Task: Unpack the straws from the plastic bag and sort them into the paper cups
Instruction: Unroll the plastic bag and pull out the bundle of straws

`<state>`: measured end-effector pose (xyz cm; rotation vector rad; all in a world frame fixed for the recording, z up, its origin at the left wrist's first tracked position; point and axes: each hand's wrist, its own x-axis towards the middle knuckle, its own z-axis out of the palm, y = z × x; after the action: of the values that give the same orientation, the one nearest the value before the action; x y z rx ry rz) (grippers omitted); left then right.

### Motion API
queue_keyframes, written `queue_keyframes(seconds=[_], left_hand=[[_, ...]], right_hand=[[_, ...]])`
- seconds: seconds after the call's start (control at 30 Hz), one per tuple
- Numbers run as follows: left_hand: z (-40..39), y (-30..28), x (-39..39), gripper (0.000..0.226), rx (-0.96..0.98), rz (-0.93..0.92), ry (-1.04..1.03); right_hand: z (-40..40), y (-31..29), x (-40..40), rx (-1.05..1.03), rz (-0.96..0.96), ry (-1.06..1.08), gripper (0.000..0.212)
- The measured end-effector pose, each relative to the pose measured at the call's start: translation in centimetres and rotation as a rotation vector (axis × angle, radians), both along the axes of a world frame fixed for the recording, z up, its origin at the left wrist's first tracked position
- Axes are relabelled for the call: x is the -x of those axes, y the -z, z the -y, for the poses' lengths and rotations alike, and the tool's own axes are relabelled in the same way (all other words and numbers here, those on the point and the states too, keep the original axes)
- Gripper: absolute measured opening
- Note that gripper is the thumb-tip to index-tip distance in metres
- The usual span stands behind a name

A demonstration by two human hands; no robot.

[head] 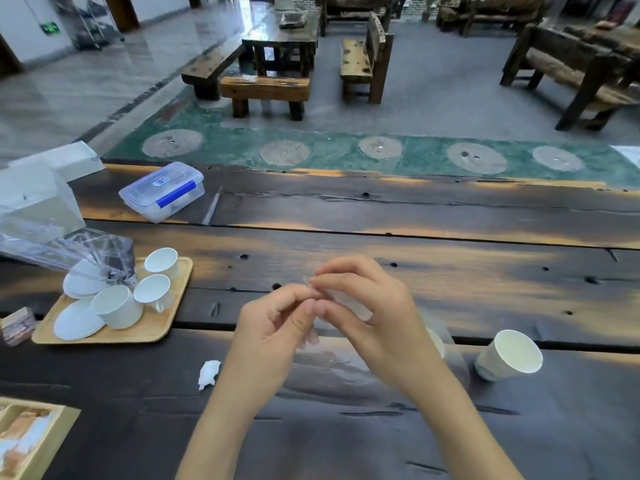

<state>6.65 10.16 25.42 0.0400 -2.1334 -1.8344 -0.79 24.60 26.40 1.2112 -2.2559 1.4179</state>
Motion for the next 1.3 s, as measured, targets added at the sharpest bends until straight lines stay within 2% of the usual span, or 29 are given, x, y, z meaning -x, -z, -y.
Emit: queue_keyframes(seconds=[0.17,0.43,0.6,0.73,0.8,0.9,0.97,1.1,1.13,1.2,1.3], left_hand=[[0.0,0.2,-0.2,0.017,0.084,0.009,0.032],[0.0,0.3,-0.9,0.014,0.104,0.026,-0.012],[-0.7,-0.6,-0.8,0.029,-0.032,0.044,0.007],[-1.2,-1.4,0.3,0.004,0.012,-0.027,-0.057],[-0.7,-1.4,0.4,0.006,0.016,-0.055,-0.076],[0.7,-1.3,0.4,0.01,-0.072,-0.07,-0.118],[1.2,-1.3,0.5,0.011,-0.182,-0.081,-0.15],[1.5,-1.2,1.1,0.011,-0.375,-0.096,-0.254],[1.6,-1.1,1.2,0.011,-0.405,-0.096,-0.27],[1.7,-0.8,1.4,0.009,-0.453,-0.094,-0.288],[2.0,-0.3,1.6,0.008,-0.47,-0.071,-0.3]], right_hand=[[-0.1,-0.1,-0.5,0.138,0.215,-0.03,0.006],[-0.6,-0.8,-0.4,0.265,0.471,0.016,0.008],[-0.5,-1.3,-0.5,0.212,0.376,-0.051,0.009],[-0.4,-1.6,-0.3,0.129,0.248,-0.012,0.008],[-1.3,-1.4,0.5,0.134,0.222,0.055,0.01],[-4.1,0.3,2.7,0.118,0.337,0.293,0.034],[-6.1,2.0,3.8,0.14,0.568,0.385,0.054],[-7.9,4.6,3.7,0.306,1.103,0.239,0.105],[-8.3,5.1,3.5,0.354,1.171,0.196,0.106],[-8.7,5.6,3.0,0.436,1.215,0.12,0.084],[-8.7,5.5,2.6,0.522,1.161,0.09,0.053]])
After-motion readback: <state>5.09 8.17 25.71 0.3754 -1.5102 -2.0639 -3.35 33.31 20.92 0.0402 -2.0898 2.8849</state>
